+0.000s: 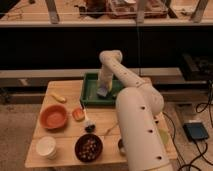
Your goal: Wipe tray with sponge
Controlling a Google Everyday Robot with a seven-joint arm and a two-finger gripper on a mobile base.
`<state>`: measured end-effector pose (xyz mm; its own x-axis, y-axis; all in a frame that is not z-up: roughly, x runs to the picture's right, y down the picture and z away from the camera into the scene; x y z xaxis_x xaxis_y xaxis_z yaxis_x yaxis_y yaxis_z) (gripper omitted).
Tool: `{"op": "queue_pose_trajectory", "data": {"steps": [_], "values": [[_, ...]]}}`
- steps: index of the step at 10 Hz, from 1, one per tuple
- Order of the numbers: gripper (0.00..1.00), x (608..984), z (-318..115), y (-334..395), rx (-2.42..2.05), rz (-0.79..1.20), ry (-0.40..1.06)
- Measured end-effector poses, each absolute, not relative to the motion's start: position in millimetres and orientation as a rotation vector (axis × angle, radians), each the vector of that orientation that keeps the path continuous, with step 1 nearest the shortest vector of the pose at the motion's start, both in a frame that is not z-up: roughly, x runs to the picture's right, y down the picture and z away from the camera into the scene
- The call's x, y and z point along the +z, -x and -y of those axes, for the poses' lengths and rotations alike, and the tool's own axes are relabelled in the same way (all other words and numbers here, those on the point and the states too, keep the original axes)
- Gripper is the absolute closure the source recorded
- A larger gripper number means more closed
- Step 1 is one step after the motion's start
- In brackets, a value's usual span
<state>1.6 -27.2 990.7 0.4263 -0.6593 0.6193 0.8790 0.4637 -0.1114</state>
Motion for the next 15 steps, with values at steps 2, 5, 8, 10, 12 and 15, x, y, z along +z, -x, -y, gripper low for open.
{"op": "queue_pose_trajectory", "data": {"steps": [2, 5, 8, 10, 12, 15], "values": [[0.85, 997.0, 32.4, -18.7, -0.982, 0.527, 0.482], [0.85, 997.6, 33.4, -20.1, -0.981, 0.525, 0.486], [0.85, 997.6, 33.6, -20.2, -0.981, 0.525, 0.486], [0.85, 997.6, 33.8, -19.3, -0.981, 0.525, 0.485], [0.85, 997.6, 34.0, -19.3, -0.981, 0.525, 0.485], [0.85, 996.8, 34.4, -19.7, -0.986, 0.524, 0.473]]}}
